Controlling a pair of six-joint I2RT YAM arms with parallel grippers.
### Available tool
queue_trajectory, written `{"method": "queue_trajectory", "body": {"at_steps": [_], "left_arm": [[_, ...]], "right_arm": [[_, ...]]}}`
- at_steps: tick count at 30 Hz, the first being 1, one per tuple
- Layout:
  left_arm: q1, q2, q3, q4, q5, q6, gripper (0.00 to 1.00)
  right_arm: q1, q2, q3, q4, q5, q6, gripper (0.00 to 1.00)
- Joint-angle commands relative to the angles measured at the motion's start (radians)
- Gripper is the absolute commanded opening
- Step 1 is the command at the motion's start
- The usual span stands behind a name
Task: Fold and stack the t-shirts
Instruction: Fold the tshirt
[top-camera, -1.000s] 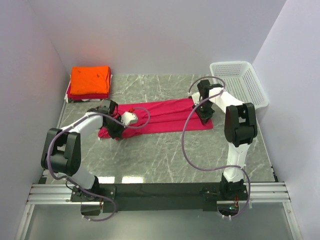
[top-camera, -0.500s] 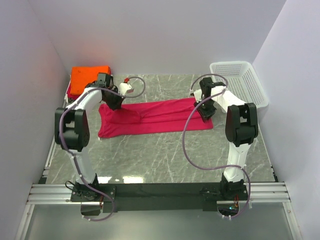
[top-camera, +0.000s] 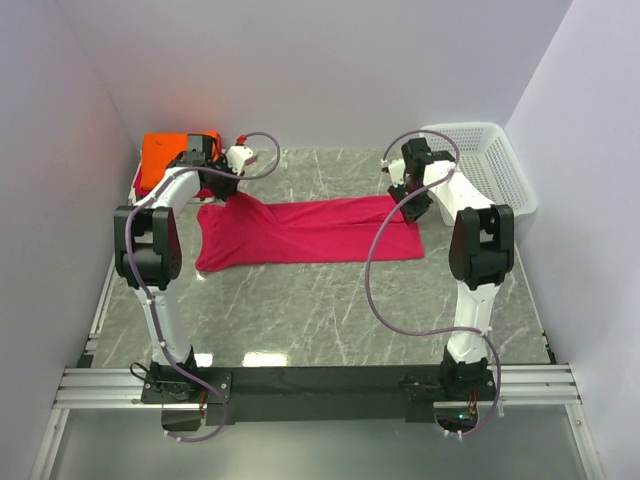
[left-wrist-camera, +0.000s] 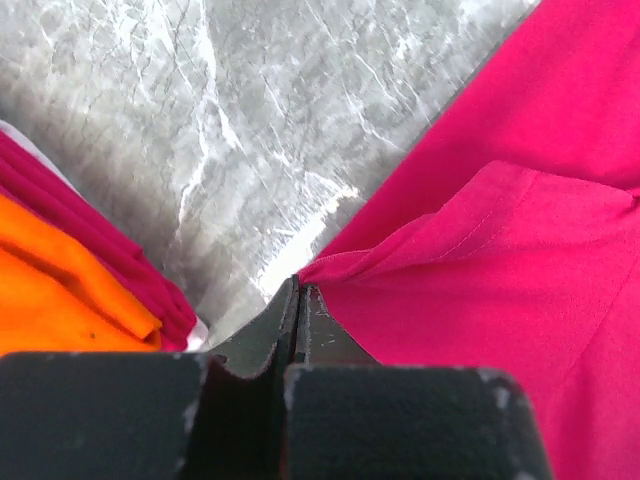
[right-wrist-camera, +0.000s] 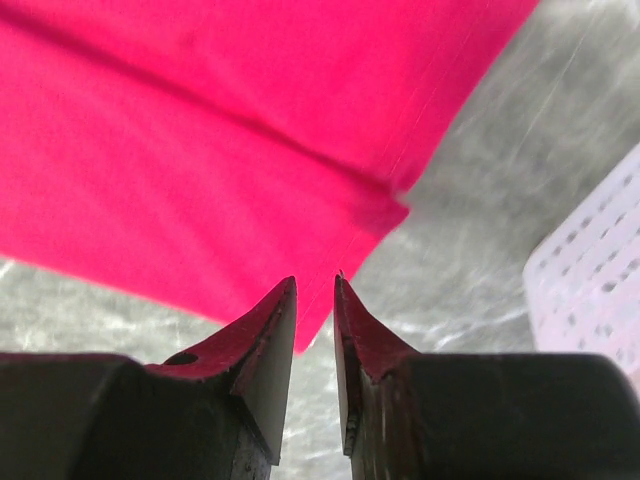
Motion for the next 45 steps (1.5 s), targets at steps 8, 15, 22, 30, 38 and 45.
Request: {"method": "queue_trajectory", "body": {"at_steps": [8,15,22,30,38,45], "left_arm": [[-0.006,-0.018,-0.024,0.049,0.014,0.022,0.01],[-0.041,-0.210,-0.214,-0.010,0.079,0.100,0.01],[-0.076,-0.292,-0.403,-0.067,0.040,0.226,0.01],[-0.060,-0.216,-0.381,-0.237,0.045,0.324,0.30],[-0.029,-0.213,-0.212,-0.262,0.247,0.199,0.52],[-0.035,-0.118,-0.155,-0.057,0.149,-0.047,0.40]], "right_arm": [[-0.006,0.113,0.122,-0.043,0.003,0.011,0.29],[-0.006,0.074,0.075,-0.032,0.018,0.000,0.28],[-0.006,0.055,0.059,-0.035,0.012,-0.003,0.29],[-0.004,0.064,0.088,-0.057,0.004,-0.003,0.30],[-0.004,0.060,0.094,-0.061,-0.019,0.010,0.30],[-0.006,0.055,0.085,-0.058,-0.019,0.011,0.30]]}}
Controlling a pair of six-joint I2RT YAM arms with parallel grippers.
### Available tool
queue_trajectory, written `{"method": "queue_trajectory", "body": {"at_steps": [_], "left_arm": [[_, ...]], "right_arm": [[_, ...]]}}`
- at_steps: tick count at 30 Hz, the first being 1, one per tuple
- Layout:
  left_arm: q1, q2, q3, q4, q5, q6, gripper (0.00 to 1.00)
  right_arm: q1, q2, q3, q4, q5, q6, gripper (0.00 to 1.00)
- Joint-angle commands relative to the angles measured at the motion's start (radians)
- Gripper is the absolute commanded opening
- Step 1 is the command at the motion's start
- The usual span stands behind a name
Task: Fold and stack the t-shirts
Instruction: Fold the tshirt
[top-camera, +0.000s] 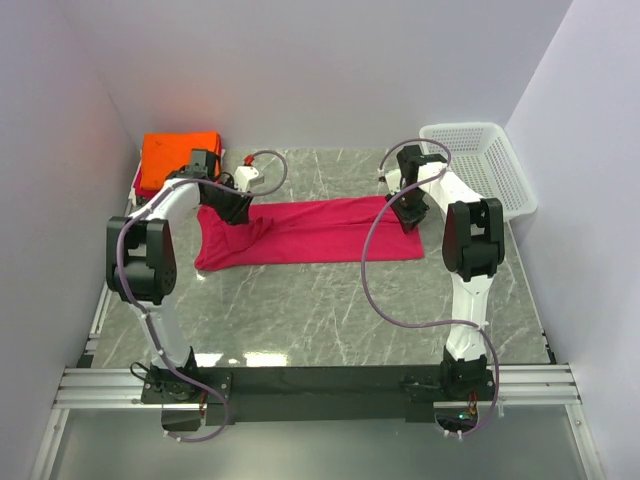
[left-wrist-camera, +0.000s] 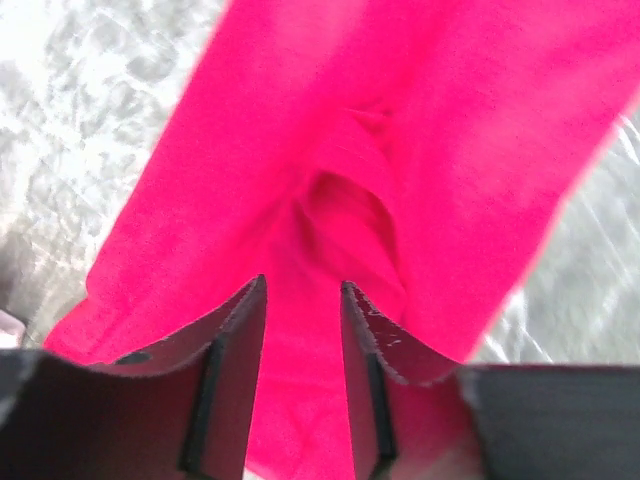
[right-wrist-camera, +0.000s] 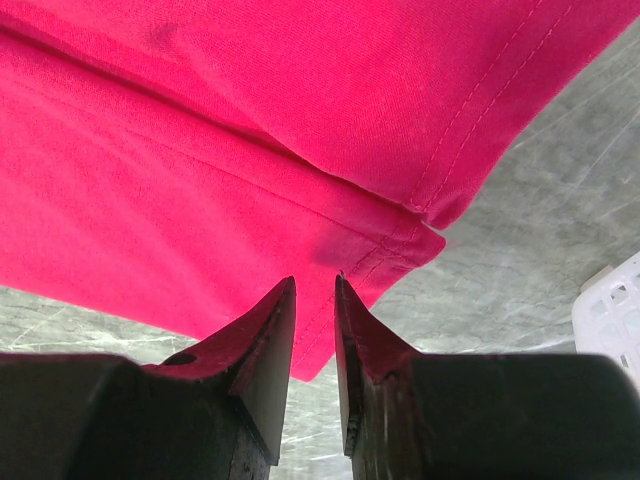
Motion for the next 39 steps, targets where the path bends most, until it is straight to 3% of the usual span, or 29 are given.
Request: {"method": "queue_trajectory", "body": {"at_steps": [1,9,32,37,39], "left_arm": [[-0.017,0.047,0.032,0.128,-0.050,-0.155,0.38],[-0.072,0.111,0.073,0.143,-0.118,-0.167,0.33],[-0.211,0.137,0.018,0.087,0.028,-0.116,0.34],[-0.212,0.149,0.033,0.056,0.028,-0.113,0.41],[-0.202,0.078,0.013,0.083,0.069,-0.131,0.44]], "right_arm": [[-0.004,-0.065,0.026,-0.013,-0.011,0.010,0.30],[-0.006,-0.064,0.015,-0.004,-0.006,0.008,0.29],[-0.004,-0.041,0.029,-0.008,-0.020,0.011,0.29],[-0.004,-0.032,0.064,-0.022,-0.031,0.013,0.29],[0.002,-0.019,0.104,-0.031,-0.052,0.013,0.29]]}}
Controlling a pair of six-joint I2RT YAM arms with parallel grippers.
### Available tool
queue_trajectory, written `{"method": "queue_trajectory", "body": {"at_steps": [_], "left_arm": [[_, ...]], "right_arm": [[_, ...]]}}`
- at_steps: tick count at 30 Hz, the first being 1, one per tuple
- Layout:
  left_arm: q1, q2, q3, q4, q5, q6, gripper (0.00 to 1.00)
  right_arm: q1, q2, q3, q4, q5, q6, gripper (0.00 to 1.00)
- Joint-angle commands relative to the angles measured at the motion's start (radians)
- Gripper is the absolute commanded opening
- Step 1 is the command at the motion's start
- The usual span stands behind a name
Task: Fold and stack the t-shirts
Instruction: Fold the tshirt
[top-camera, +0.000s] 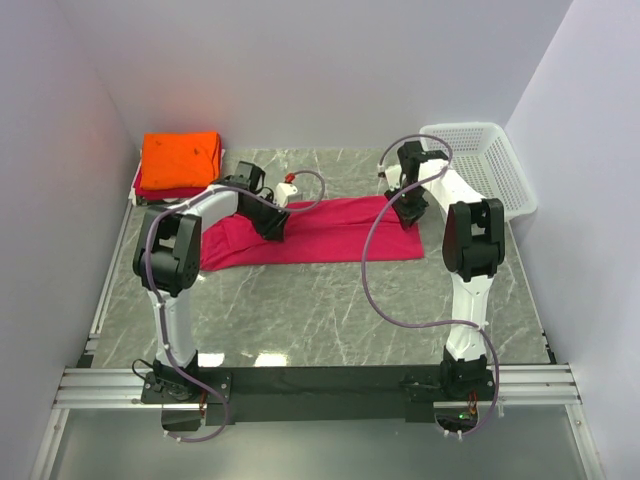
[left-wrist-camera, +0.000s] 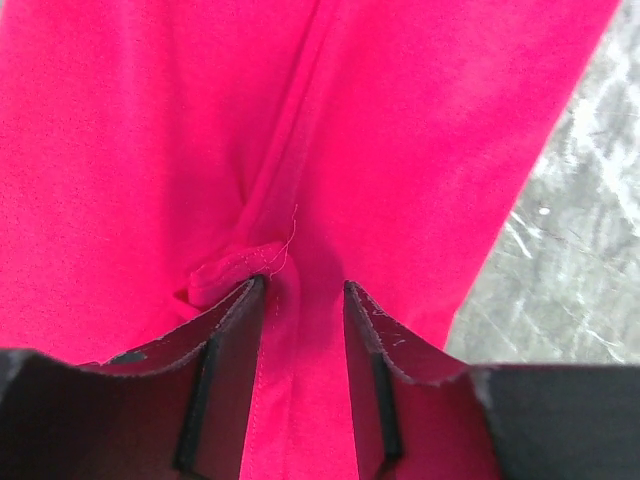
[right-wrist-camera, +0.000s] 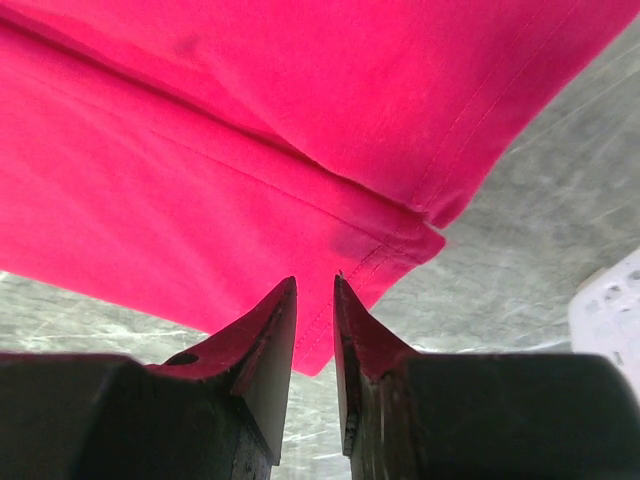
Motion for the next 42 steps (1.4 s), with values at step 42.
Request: {"method": "queue_trajectory", "body": {"at_steps": [42], "left_arm": [[0.090,-0.346,-0.389,0.306,-0.424,-0.780,0.16]], "right_arm": [[0.059,-0.457,-0.536,-0.006,-0.292,0.032,0.17]]}}
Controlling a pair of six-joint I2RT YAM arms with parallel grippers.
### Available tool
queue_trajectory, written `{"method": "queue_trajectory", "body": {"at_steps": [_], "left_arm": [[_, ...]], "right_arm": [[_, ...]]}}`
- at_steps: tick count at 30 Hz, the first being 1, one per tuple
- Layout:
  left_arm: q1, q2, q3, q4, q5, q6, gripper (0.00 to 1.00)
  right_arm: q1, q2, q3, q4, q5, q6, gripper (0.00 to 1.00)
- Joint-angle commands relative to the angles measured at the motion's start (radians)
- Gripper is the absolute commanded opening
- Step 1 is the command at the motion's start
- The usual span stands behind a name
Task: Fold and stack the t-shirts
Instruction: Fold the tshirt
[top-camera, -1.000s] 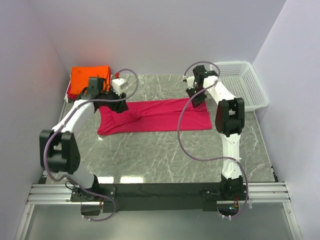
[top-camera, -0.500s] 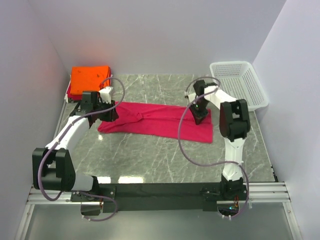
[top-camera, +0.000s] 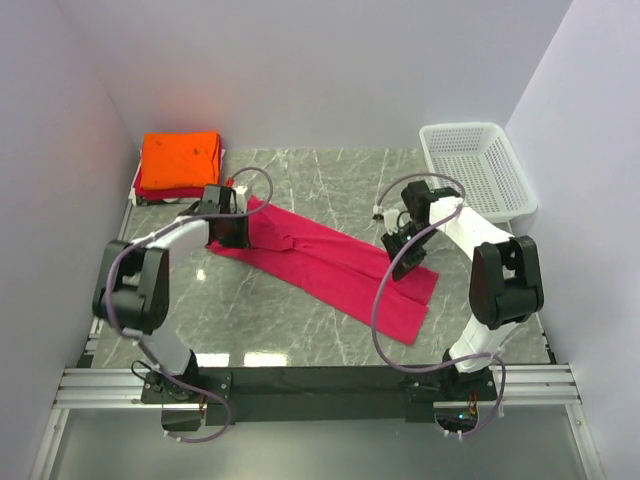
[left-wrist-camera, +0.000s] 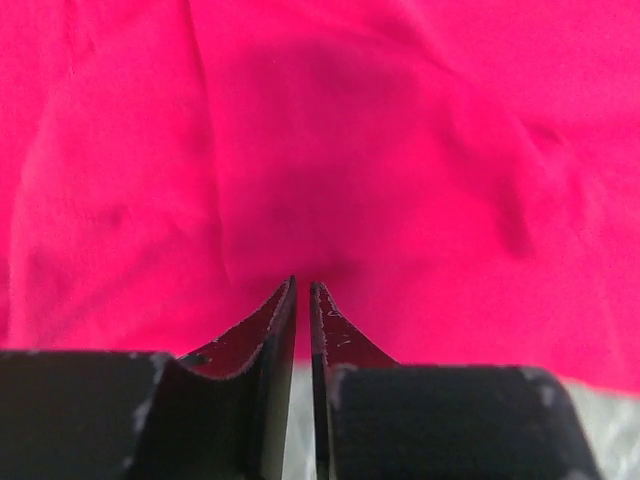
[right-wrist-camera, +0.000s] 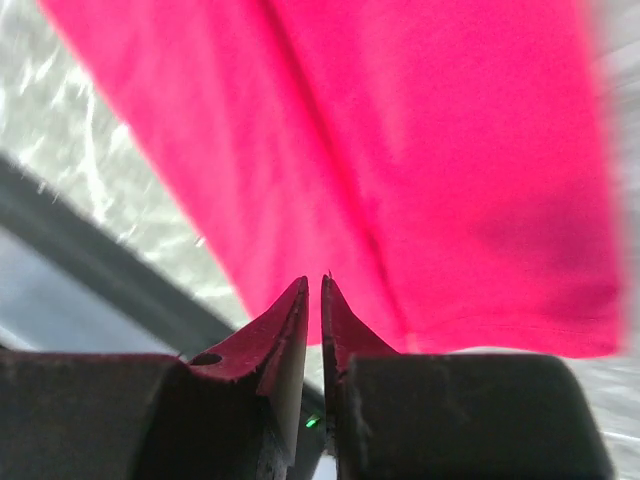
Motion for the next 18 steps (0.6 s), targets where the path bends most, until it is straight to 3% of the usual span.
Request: {"method": "queue_trajectory", "body": {"at_steps": [1,5,11,15,17,18], "left_arm": [[-0.002,0.100,0.102,0.037,-0.065,-0.041,0.16],[-0.022,0.209,0.165,0.054,-0.100,-0.018,0.15],[-0.031,0.458,0.412,-0.004,-0.123,0.069,0.11],[-0.031,0.648,0.756,-0.105,-0.077,0.192,0.09],[-0.030,0.751,0.905,-0.192,-0.027,0.240,0.18],[-0.030,0.784,1.055,-0.219,-0.011,0.249,0.21]], "right_arm": [[-0.006,0.004,0.050,0.076,0.110,0.028,0.17],[-0.006,0.087,0.073,0.123,0.204,0.055,0.13],[-0.008,0.121,0.104,0.148,0.195,0.078,0.13],[-0.005,0.130,0.102,0.163,0.198,0.068,0.13],[0.001,0.153,0.110,0.157,0.189,0.068,0.13],[0.003,0.162,0.112,0.154,0.184,0.074,0.13]]}}
